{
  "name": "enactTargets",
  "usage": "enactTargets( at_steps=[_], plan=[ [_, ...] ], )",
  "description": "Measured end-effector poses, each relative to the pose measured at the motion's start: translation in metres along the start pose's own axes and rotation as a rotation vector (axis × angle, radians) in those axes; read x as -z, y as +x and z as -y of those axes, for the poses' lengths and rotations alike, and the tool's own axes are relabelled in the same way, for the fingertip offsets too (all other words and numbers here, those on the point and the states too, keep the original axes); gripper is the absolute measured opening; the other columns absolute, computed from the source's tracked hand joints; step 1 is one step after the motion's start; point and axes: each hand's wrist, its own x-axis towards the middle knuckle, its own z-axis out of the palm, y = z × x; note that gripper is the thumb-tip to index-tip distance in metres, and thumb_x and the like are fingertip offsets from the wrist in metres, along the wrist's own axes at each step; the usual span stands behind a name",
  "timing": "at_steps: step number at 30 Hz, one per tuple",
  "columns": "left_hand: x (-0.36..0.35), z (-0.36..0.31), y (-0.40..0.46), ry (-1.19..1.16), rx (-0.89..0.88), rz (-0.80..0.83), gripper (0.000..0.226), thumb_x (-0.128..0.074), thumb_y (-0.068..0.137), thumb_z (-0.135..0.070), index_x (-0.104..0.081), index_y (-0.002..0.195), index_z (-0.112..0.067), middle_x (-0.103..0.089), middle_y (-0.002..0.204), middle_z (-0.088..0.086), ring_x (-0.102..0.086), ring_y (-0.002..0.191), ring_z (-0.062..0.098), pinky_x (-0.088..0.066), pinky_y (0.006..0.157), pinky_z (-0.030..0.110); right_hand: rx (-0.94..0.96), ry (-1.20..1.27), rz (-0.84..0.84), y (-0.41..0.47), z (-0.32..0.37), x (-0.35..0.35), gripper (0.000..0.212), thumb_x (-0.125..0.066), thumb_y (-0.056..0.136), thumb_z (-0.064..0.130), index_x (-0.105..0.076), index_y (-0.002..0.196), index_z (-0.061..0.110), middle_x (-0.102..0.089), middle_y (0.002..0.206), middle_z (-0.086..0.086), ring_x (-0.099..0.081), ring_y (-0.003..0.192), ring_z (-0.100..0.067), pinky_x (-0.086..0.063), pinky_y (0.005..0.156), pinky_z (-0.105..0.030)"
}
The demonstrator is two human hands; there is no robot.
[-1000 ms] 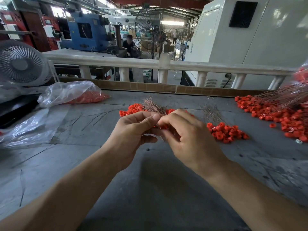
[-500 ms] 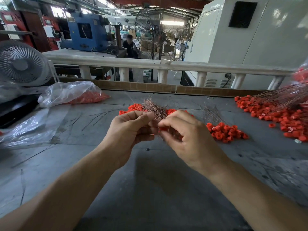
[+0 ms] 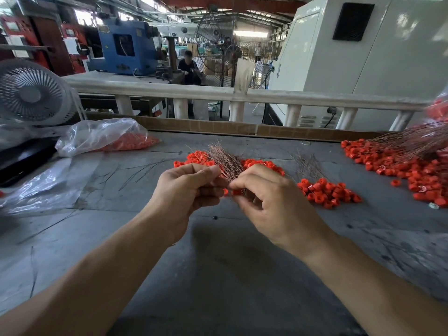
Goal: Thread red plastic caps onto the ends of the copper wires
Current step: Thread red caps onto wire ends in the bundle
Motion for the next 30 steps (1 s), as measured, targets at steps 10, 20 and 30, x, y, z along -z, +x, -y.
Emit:
enactTargets(
  at_steps=[10, 20, 30],
  plan=[
    [-0.0004, 0.0026, 0.0012, -0.032, 0.009, 0.070, 0.019, -0.074, 0.079, -0.015, -0.069, 0.093, -0.004, -0.071, 0.079, 0.010, -0.067, 0.064, 0.016, -0.059, 0.062, 0.026, -0.003, 0.004, -0.025, -0.0010, 0.0014, 0.0007, 0.013, -0.073, 0.092, 0.015, -0.075, 0.105, 0.015, -0.065, 0.101, 0.006, -0.062, 0.091, -0.009, -0.056, 0.078, -0.033],
    [-0.0037, 0.0053, 0.0035, -0.023, -0.003, 0.085, 0.025, -0.071, 0.079, 0.000, -0.069, 0.104, -0.003, -0.069, 0.082, 0.011, -0.067, 0.069, 0.018, -0.060, 0.064, 0.027, 0.007, -0.003, -0.036, -0.0013, 0.0011, -0.0014, 0.014, -0.074, 0.092, 0.014, -0.075, 0.105, 0.013, -0.067, 0.101, 0.003, -0.065, 0.096, -0.015, -0.057, 0.080, -0.037],
    [-0.0047, 0.0074, 0.0030, 0.095, -0.093, 0.040, 0.009, -0.068, 0.090, 0.001, -0.070, 0.096, -0.005, -0.068, 0.077, 0.007, -0.064, 0.067, 0.015, -0.059, 0.064, 0.028, -0.002, -0.008, -0.030, -0.0004, 0.0029, -0.0027, 0.014, -0.073, 0.093, 0.016, -0.073, 0.107, 0.015, -0.065, 0.102, 0.007, -0.063, 0.094, -0.010, -0.056, 0.078, -0.033]
  ],
)
